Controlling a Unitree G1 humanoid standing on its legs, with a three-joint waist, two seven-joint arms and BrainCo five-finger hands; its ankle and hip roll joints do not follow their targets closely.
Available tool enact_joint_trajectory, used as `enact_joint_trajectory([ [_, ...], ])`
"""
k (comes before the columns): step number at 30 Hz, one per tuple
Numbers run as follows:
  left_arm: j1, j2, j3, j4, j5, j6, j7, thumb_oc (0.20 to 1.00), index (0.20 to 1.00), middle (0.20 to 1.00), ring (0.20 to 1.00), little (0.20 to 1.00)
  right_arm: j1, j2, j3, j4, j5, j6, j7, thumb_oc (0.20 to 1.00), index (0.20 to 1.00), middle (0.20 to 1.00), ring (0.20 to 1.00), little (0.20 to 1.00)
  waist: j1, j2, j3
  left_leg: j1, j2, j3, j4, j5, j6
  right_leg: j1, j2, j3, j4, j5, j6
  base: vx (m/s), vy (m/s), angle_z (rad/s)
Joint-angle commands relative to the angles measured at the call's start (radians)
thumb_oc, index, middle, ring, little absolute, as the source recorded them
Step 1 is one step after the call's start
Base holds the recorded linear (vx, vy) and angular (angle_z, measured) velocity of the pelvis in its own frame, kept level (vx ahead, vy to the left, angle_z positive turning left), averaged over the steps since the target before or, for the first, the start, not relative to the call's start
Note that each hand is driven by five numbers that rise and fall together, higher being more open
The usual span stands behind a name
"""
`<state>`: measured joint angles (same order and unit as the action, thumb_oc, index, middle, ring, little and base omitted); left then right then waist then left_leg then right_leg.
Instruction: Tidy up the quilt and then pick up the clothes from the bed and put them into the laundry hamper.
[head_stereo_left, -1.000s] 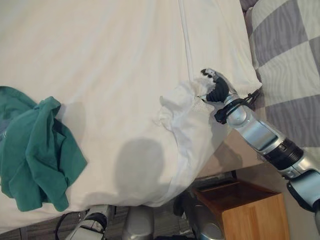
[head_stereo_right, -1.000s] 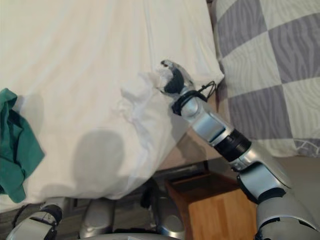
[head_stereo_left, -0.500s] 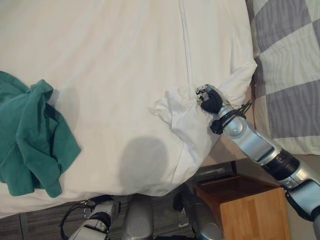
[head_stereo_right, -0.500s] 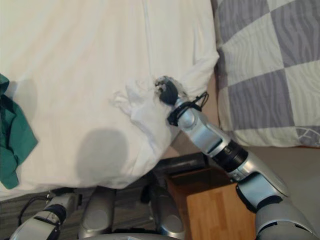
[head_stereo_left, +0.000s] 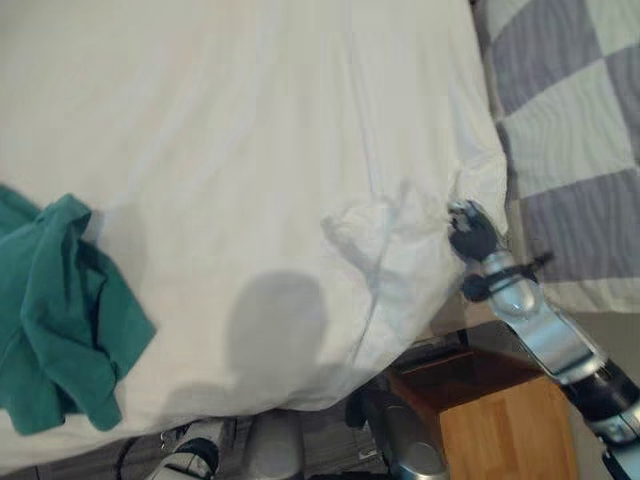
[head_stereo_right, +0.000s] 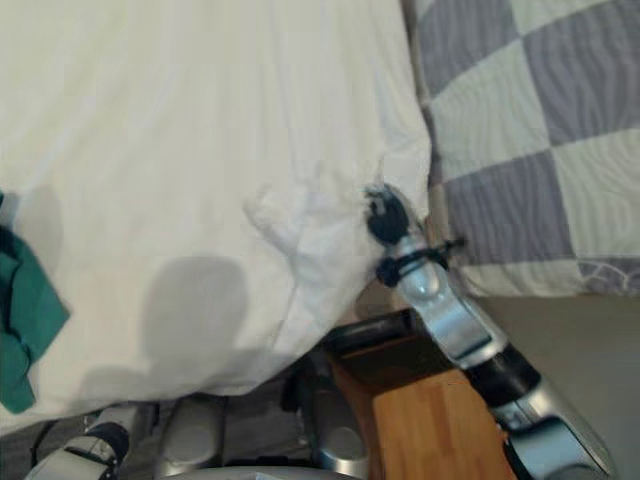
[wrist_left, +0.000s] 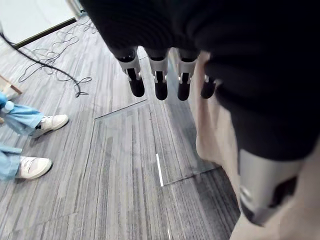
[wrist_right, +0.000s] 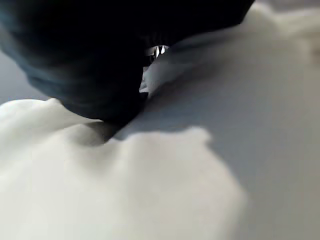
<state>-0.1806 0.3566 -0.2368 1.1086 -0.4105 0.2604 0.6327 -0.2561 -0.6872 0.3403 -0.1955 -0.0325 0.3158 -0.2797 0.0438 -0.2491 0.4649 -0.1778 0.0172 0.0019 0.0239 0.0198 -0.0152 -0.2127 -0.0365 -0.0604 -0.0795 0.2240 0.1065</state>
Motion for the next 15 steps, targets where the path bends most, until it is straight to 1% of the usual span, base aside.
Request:
enact_joint_trajectory([
  [1,0.037,0.012,0.059,0.005,-0.001,-0.012,0.028,1.0,1.0,1.0,1.0,1.0,0.096,-0.096,-0.072,-0.037,-0.096,-0.076,-0.012,0.2,0.2,0.2,0.2,0.2,-0.038,0.042,0.036,0.015,0.001,-0.013,-0.109,-0.065,-0.003,0.028,-0.048,0.025,0.078,-0.153,0.093,0.0,0.137,-0.51],
  [3,0.05,0.012,0.06,-0.007,-0.008,-0.014,0.021,1.0,1.0,1.0,1.0,1.0,0.171,-0.084,-0.101,0.001,-0.108,-0.125,-0.027,0.2,0.2,0.2,0.2,0.2,-0.06,0.056,0.036,0.023,0.001,-0.005,-0.108,-0.065,-0.002,0.027,-0.05,0.036,0.083,-0.154,0.094,0.02,0.087,-0.44],
  [4,0.063,0.013,0.061,-0.017,-0.005,-0.018,0.009,1.0,1.0,1.0,1.0,1.0,0.239,-0.064,-0.123,0.057,-0.093,-0.161,-0.063,0.2,0.2,0.2,0.2,0.2,-0.078,0.069,0.036,0.029,0.001,0.005,-0.106,-0.065,-0.001,0.027,-0.052,0.044,0.086,-0.156,0.094,0.02,0.069,-0.25],
  [5,0.066,0.013,0.06,-0.019,-0.005,-0.02,0.007,1.0,1.0,1.0,1.0,1.0,0.257,-0.056,-0.126,0.077,-0.097,-0.176,-0.076,0.2,0.2,0.2,0.2,0.2,-0.083,0.072,0.037,0.03,0.001,0.008,-0.105,-0.065,-0.002,0.028,-0.053,0.046,0.086,-0.157,0.094,0.03,0.056,-0.13],
  [6,0.073,0.011,0.055,-0.024,0.002,-0.027,-0.001,1.0,1.0,1.0,1.0,1.0,0.298,-0.027,-0.129,0.151,-0.075,-0.186,-0.115,1.0,1.0,1.0,1.0,1.0,-0.093,0.081,0.038,0.034,0.0,0.016,-0.103,-0.065,-0.002,0.029,-0.055,0.051,0.086,-0.158,0.093,0.03,0.043,-0.03],
  [7,0.076,0.009,0.051,-0.026,0.007,-0.035,-0.01,1.0,1.0,1.0,1.0,1.0,0.332,0.013,-0.123,0.261,-0.051,-0.215,-0.157,1.0,1.0,1.0,1.0,1.0,-0.102,0.09,0.041,0.035,-0.003,0.02,-0.103,-0.065,0.0,0.029,-0.058,0.056,0.084,-0.158,0.093,0.04,0.055,0.0],
  [8,0.076,0.006,0.042,-0.025,0.019,-0.045,-0.021,1.0,1.0,1.0,1.0,1.0,0.36,0.068,-0.108,0.418,-0.031,-0.23,-0.2,1.0,1.0,1.0,1.0,1.0,-0.11,0.103,0.047,0.037,-0.007,0.026,-0.102,-0.063,0.0,0.03,-0.063,0.063,0.08,-0.156,0.092,0.02,0.043,-0.01],
  [9,0.076,0.006,0.043,-0.025,0.019,-0.045,-0.021,1.0,1.0,1.0,1.0,1.0,0.358,0.069,-0.106,0.422,-0.031,-0.233,-0.201,1.0,1.0,1.0,1.0,1.0,-0.11,0.102,0.048,0.037,-0.007,0.026,-0.102,-0.063,0.0,0.031,-0.063,0.063,0.08,-0.156,0.092,0.0,0.0,0.0],
  [10,0.073,0.001,0.032,-0.026,0.03,-0.048,-0.027,1.0,1.0,1.0,1.0,1.0,0.364,0.112,-0.094,0.535,0.019,-0.216,-0.231,1.0,1.0,1.0,1.0,1.0,-0.111,0.113,0.054,0.037,-0.008,0.028,-0.103,-0.059,0.0,0.032,-0.068,0.064,0.075,-0.151,0.091,0.0,0.011,-0.03],
  [11,0.071,-0.002,0.028,-0.027,0.035,-0.049,-0.03,1.0,1.0,1.0,1.0,1.0,0.365,0.139,-0.092,0.602,0.047,-0.223,-0.252,1.0,1.0,1.0,1.0,1.0,-0.111,0.119,0.055,0.035,-0.009,0.029,-0.103,-0.058,0.0,0.031,-0.07,0.065,0.072,-0.149,0.09,0.01,0.021,-0.03],
  [12,0.07,-0.01,0.02,-0.026,0.046,-0.053,-0.037,1.0,1.0,1.0,1.0,1.0,0.359,0.19,-0.096,0.718,0.123,-0.176,-0.275,1.0,1.0,1.0,1.0,1.0,-0.11,0.132,0.055,0.029,-0.012,0.028,-0.102,-0.055,0.001,0.026,-0.074,0.067,0.068,-0.146,0.088,0.0,0.0,0.0],
  [13,0.069,-0.017,0.015,-0.017,0.052,-0.061,-0.043,1.0,1.0,1.0,1.0,1.0,0.351,0.223,-0.111,0.809,0.174,-0.161,-0.289,1.0,1.0,1.0,1.0,1.0,-0.108,0.141,0.055,0.026,-0.014,0.026,-0.102,-0.053,0.002,0.024,-0.076,0.069,0.065,-0.143,0.086,0.03,0.014,0.04],
  [14,0.064,-0.023,0.01,-0.003,0.058,-0.069,-0.049,1.0,1.0,1.0,1.0,1.0,0.337,0.254,-0.132,0.927,0.23,-0.176,-0.302,1.0,1.0,1.0,1.0,1.0,-0.104,0.15,0.055,0.024,-0.015,0.025,-0.101,-0.051,0.002,0.023,-0.078,0.071,0.062,-0.141,0.084,0.03,0.0,0.06],
  [15,0.057,-0.031,0.006,0.013,0.068,-0.075,-0.055,1.0,1.0,1.0,1.0,1.0,0.312,0.278,-0.153,1.03,0.347,-0.134,-0.313,1.0,1.0,1.0,1.0,1.0,-0.097,0.161,0.055,0.021,-0.017,0.024,-0.1,-0.049,0.003,0.022,-0.08,0.073,0.059,-0.139,0.082,0.03,-0.008,0.08],
])
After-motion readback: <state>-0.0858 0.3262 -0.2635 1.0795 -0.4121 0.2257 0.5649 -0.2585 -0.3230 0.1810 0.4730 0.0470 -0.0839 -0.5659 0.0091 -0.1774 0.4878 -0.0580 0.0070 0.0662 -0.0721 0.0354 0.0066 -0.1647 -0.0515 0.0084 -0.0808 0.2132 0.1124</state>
